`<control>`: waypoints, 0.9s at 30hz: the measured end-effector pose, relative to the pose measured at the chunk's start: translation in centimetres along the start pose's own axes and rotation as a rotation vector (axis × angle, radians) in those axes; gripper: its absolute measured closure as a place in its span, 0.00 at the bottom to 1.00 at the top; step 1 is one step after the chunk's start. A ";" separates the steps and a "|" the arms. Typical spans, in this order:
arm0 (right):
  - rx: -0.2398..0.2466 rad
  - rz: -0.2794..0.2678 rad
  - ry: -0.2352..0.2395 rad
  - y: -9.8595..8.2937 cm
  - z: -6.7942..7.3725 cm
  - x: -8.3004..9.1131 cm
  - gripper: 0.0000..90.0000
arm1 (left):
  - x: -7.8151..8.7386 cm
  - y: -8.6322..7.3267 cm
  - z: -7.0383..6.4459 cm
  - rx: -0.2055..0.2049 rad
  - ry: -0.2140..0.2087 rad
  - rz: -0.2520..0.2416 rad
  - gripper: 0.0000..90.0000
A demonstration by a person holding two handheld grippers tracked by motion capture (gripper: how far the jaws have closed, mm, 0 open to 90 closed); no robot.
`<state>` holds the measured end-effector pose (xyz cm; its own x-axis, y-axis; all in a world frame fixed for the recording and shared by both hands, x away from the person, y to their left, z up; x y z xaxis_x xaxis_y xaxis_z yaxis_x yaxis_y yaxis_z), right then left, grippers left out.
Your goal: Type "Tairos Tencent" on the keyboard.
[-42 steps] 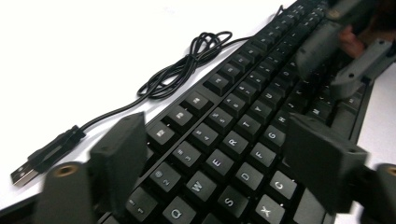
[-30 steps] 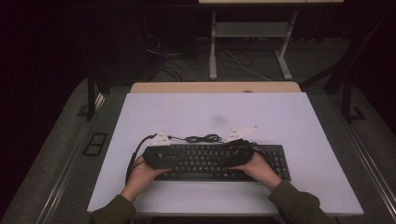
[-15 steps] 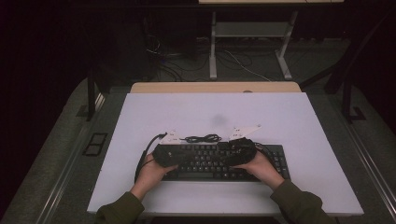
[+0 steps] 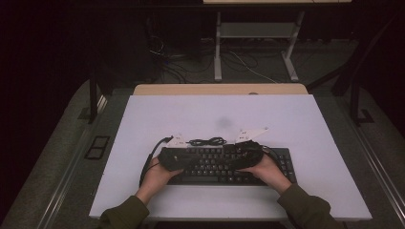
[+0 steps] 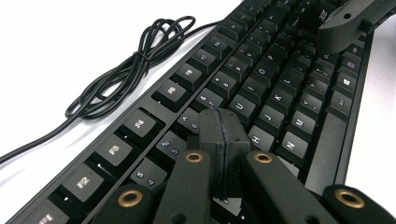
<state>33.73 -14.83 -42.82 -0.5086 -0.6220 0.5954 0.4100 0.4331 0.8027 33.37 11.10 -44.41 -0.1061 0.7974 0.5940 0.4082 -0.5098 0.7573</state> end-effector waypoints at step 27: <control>-0.047 -0.061 -0.048 -0.8 -2.0 2.8 0.31 | 1.9 0.0 -0.7 0.015 -0.020 -0.088 0.66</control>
Point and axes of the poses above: each handheld gripper's, and its own axes: x roughly backward along the jaws, y roughly out of its top, z roughly to its left, the point moved 1 cm from there along -x, roughly forward along the jaws, and after that the axes turned 14 degrees about -y, right-handed, at the moved point
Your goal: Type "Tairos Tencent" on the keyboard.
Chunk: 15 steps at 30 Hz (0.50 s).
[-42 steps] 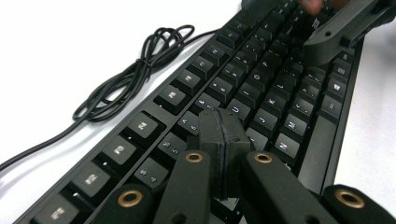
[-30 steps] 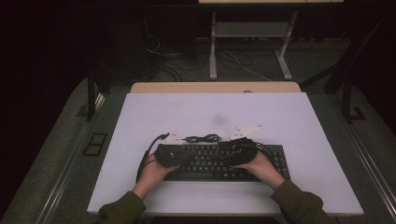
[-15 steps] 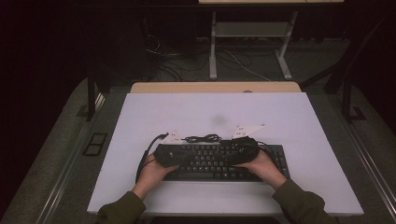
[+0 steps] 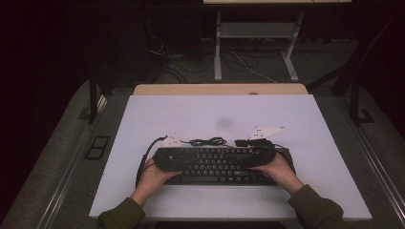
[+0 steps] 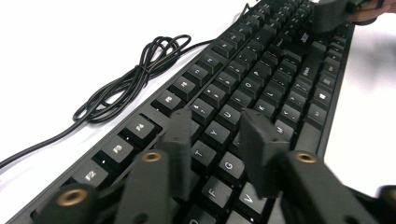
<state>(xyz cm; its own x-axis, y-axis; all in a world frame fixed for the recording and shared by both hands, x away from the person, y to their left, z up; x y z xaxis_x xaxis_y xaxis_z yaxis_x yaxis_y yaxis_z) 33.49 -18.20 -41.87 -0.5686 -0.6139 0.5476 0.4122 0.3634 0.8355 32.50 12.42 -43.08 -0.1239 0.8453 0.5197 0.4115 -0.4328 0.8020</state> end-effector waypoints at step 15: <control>-0.029 -0.031 -0.054 -1.6 -1.2 3.1 0.26 | 2.4 -0.8 -1.5 -0.016 0.037 -0.052 0.29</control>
Point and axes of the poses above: each handheld gripper's, and its own axes: x roughly backward along the jaws, y roughly out of its top, z roughly to its left, the point moved 1 cm from there along -x, roughly forward along the jaws, and after that the axes turned 14 degrees about -y, right-handed, at the moved point
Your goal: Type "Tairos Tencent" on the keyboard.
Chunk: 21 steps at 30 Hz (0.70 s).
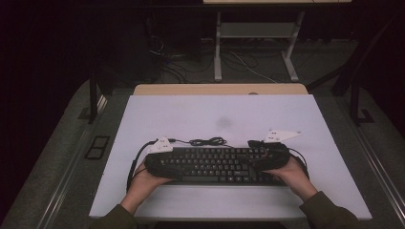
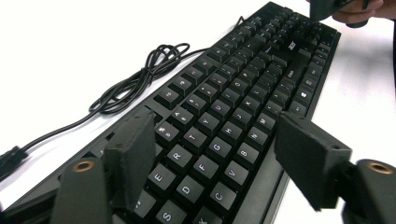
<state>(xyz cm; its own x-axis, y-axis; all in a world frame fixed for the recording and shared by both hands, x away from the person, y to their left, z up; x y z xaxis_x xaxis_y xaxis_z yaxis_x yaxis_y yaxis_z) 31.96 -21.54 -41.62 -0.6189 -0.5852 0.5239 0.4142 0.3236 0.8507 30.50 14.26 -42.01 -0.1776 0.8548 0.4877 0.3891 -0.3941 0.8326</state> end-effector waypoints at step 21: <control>-0.032 -0.017 -0.087 -4.1 -2.3 5.9 0.26 | 1.8 -1.4 -0.5 0.021 0.026 -0.041 0.04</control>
Point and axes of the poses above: each handheld gripper's, and its own axes: x roughly backward along the jaws, y roughly out of its top, z roughly to its left, the point moved 1 cm from there along -x, roughly forward along the jaws, and after that the axes turned 14 degrees about -y, right-handed, at the moved point
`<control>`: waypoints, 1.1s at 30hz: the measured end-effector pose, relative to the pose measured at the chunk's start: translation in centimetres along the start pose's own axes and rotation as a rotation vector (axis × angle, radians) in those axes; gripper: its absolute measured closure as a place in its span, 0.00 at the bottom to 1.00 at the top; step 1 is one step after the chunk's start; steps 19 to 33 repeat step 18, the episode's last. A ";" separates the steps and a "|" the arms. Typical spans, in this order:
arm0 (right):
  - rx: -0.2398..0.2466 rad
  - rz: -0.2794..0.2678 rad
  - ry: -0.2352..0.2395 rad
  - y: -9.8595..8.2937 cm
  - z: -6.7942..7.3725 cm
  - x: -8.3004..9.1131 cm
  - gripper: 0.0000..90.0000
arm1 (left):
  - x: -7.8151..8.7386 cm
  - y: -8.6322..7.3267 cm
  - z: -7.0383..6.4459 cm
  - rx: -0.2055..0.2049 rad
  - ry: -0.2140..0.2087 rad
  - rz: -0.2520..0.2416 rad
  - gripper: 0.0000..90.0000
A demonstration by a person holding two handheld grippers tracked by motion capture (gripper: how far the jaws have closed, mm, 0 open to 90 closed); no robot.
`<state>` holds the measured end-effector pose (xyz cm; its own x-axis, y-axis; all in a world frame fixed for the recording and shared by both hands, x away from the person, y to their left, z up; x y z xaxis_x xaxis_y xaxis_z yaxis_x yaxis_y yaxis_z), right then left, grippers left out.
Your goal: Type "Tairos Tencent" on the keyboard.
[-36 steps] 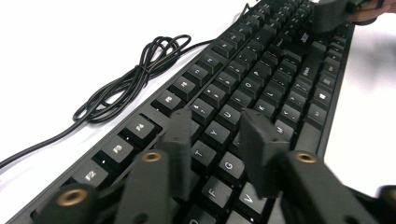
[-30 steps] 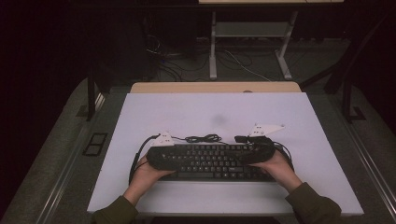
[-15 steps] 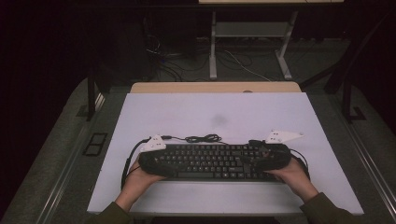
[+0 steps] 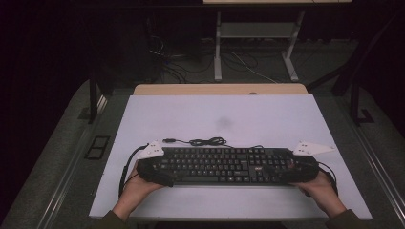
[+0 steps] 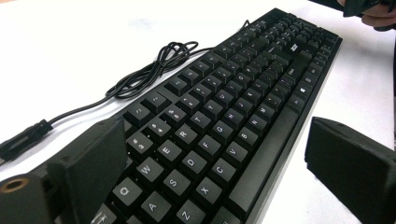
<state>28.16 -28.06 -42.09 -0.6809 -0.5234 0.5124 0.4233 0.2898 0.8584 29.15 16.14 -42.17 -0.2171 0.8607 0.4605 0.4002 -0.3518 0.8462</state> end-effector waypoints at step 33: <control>-0.022 0.023 -0.028 -2.1 -1.2 1.5 0.26 | 0.4 -0.2 0.2 0.000 0.005 -0.007 0.03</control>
Point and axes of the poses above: each handheld gripper's, and its own axes: x roughly backward along the jaws, y roughly out of its top, z roughly to its left, the point moved 1 cm from there along -x, roughly forward along the jaws, and after that the axes turned 14 degrees about -y, right-handed, at the moved point
